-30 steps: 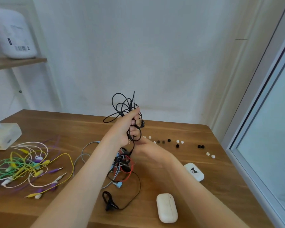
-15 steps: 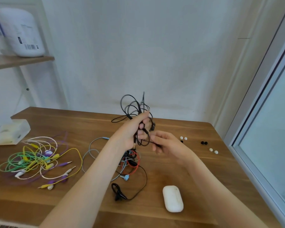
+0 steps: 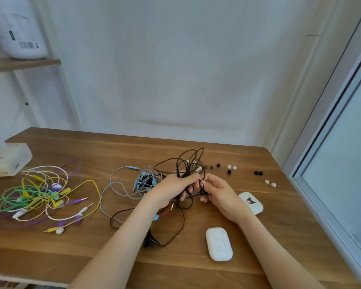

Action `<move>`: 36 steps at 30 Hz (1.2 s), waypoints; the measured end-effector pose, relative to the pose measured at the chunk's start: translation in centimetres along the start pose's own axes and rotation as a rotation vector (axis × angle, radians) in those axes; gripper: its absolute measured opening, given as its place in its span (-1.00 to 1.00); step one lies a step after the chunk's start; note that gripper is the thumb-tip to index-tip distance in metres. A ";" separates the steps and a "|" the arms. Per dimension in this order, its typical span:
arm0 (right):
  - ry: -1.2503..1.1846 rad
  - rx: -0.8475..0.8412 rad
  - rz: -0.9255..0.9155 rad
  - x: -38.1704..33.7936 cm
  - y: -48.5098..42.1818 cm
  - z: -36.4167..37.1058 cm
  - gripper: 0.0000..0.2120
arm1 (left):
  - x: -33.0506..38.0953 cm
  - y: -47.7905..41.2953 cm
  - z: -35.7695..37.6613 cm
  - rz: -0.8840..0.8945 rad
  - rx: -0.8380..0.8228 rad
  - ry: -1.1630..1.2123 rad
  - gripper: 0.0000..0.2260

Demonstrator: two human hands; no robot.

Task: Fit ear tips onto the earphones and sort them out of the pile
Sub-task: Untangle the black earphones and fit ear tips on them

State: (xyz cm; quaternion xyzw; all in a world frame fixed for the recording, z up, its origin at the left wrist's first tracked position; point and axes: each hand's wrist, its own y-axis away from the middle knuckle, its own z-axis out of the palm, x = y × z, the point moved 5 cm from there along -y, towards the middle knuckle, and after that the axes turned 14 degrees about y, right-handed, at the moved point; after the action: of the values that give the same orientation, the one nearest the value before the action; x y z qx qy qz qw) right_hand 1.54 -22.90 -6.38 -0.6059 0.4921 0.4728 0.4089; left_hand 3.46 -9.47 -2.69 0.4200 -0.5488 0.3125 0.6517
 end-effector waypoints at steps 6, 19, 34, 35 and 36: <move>0.174 0.127 -0.012 0.4 -0.2 -0.3 -0.79 | -0.5 0.2 0.2 0.235 -0.027 -0.249 -0.84; 0.370 0.139 -0.007 -0.4 -1.3 0.6 -0.76 | -1.3 -1.8 -3.3 0.293 0.016 -0.381 -0.91; 0.337 0.531 -0.033 -1.2 -0.8 -4.5 -0.63 | -0.2 -2.9 -0.4 0.411 -0.300 -0.765 -0.85; 0.312 0.524 -0.028 -1.1 -0.9 -4.4 -0.61 | -0.3 -2.8 -0.4 0.392 -0.328 -0.798 -0.83; 0.274 0.511 -0.027 -1.0 -1.0 -4.3 -0.57 | -0.3 -2.5 -0.3 0.384 -0.358 -0.814 -0.83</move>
State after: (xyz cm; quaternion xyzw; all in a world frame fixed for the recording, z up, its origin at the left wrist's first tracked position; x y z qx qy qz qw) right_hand 3.16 -26.65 -4.40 -0.5480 0.6378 0.2418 0.4842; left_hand 5.74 -10.30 -3.48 0.2806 -0.8721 0.1381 0.3764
